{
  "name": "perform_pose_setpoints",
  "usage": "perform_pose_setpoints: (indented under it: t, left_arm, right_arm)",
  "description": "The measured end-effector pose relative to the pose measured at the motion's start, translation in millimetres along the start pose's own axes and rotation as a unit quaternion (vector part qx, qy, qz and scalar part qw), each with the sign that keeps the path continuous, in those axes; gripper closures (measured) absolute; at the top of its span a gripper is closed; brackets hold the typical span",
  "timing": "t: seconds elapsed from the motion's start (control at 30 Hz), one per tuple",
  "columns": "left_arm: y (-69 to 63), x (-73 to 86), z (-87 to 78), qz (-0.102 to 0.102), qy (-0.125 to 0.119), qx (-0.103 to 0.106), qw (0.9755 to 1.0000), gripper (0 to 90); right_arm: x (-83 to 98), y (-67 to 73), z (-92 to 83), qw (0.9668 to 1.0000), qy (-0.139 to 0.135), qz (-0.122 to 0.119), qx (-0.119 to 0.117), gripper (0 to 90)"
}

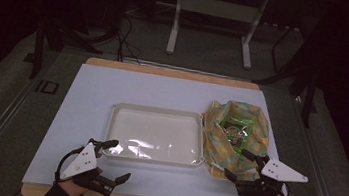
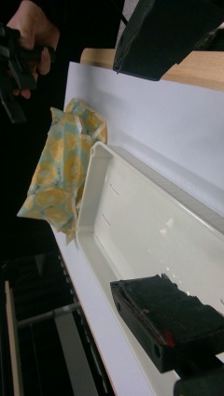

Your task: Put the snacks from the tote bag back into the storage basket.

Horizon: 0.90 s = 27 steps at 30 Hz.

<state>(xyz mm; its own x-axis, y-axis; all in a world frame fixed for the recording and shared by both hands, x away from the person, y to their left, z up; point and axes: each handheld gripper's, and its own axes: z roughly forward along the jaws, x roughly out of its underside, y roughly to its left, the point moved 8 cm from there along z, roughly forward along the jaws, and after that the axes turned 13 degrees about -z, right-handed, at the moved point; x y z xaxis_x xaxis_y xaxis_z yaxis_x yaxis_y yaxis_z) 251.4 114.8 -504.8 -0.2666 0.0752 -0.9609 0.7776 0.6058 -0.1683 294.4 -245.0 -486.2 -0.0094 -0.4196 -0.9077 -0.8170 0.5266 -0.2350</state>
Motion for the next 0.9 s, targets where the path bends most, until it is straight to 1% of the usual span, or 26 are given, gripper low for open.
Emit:
perform_pose_setpoints:
  t: [0.03,0.1,0.13,0.17,0.2,0.27,0.3,0.37,0.4,0.47,0.57,0.6,0.67,0.7,0.73,0.8,0.83,0.87,0.9]
  left_arm:
    - [0.2,-0.5,-0.1,-0.001,-0.003,0.001,1.0,0.4]
    - [0.3,-0.9,0.0,-0.001,-0.007,0.001,1.0,0.3]
    - [0.4,-0.5,0.1,-0.001,-0.006,0.003,1.0,0.4]
    - [0.5,0.0,0.3,0.0,-0.004,0.003,1.0,0.4]
    - [0.8,0.1,0.2,0.001,-0.003,0.002,1.0,0.3]
    - [0.9,-0.1,-0.2,0.001,-0.004,0.003,1.0,0.4]
    - [1.0,-1.0,-1.3,0.002,-0.007,0.003,1.0,0.4]
    - [1.0,-1.4,-1.7,0.001,-0.008,0.003,1.0,0.4]
    - [0.9,-1.3,-1.4,0.002,-0.008,0.003,1.0,0.4]
    - [0.9,-0.9,-0.6,0.001,-0.007,0.004,1.0,0.3]
    - [1.1,0.0,0.8,0.002,-0.005,0.005,1.0,0.4]
    - [1.1,0.0,0.8,0.002,-0.005,0.005,1.0,0.4]
    - [1.2,0.3,1.3,-0.001,-0.006,0.007,1.0,0.4]
    - [1.2,0.3,1.4,-0.002,-0.007,0.009,0.9999,0.4]
    - [1.0,0.3,1.6,-0.003,-0.008,0.009,0.9999,0.4]
    - [0.8,0.6,1.9,-0.004,-0.007,0.01,0.9999,0.4]
    - [-0.1,0.9,2.5,-0.002,-0.006,0.011,0.9999,0.4]
    - [-1.0,0.9,2.7,-0.003,-0.006,0.013,0.9999,0.4]
    - [-1.9,1.0,2.7,-0.002,-0.005,0.014,0.9999,0.4]
  right_arm:
    - [-0.1,0.9,0.2,1.0,0.001,-0.002,-0.002,13.0]
    - [-0.1,4.0,0.7,0.9998,0.002,-0.006,-0.016,12.8]
    - [1.2,5.5,1.7,0.9996,0.009,-0.008,-0.025,12.8]
    - [2.5,8.0,2.7,0.9991,0.013,-0.012,-0.039,12.8]
    - [3.8,9.4,3.3,0.9986,0.019,-0.017,-0.046,12.8]
    - [6.7,12.6,4.4,0.9963,0.037,-0.032,-0.071,13.8]
    - [7.2,13.2,4.7,0.996,0.038,-0.028,-0.075,13.8]
    - [6.3,14.2,5.6,0.995,0.032,-0.014,-0.094,13.8]
    - [6.3,14.3,6.1,0.9946,0.034,-0.012,-0.098,13.8]
    - [6.7,16.0,7.7,0.9942,0.041,-0.014,-0.099,13.7]
    - [7.3,21.8,10.7,0.9922,0.059,-0.024,-0.107,13.0]
    - [7.3,21.8,10.7,0.9922,0.059,-0.024,-0.107,13.0]
    - [3.3,26.5,12.2,0.9909,0.053,-0.023,-0.121,13.1]
    - [1.7,27.5,12.5,0.9906,0.052,-0.022,-0.125,13.1]
    - [-0.3,27.3,13.2,0.9915,0.047,-0.023,-0.119,13.1]
    - [-2.3,27.7,13.4,0.9917,0.047,-0.021,-0.118,12.9]
    - [-7.4,26.8,13.0,0.9926,0.039,-0.021,-0.113,12.5]
    - [-9.3,27.0,12.7,0.9925,0.035,-0.016,-0.116,12.5]
    - [-11.5,26.9,12.1,0.9924,0.03,-0.017,-0.118,12.6]
